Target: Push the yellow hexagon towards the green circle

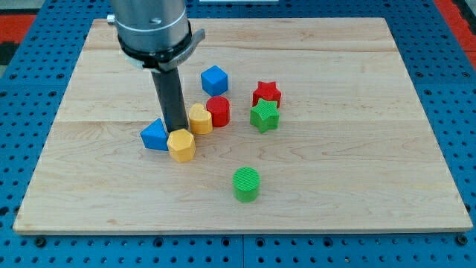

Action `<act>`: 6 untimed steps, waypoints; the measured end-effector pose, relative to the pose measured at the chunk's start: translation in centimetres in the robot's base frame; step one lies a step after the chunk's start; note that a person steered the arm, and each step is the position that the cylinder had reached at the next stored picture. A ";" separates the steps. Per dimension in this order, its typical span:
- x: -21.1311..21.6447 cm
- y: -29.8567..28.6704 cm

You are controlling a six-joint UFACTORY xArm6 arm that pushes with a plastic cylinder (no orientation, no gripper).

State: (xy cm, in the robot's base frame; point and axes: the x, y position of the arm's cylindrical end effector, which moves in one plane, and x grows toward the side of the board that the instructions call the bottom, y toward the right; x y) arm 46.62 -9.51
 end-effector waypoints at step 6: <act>7.0 -7.6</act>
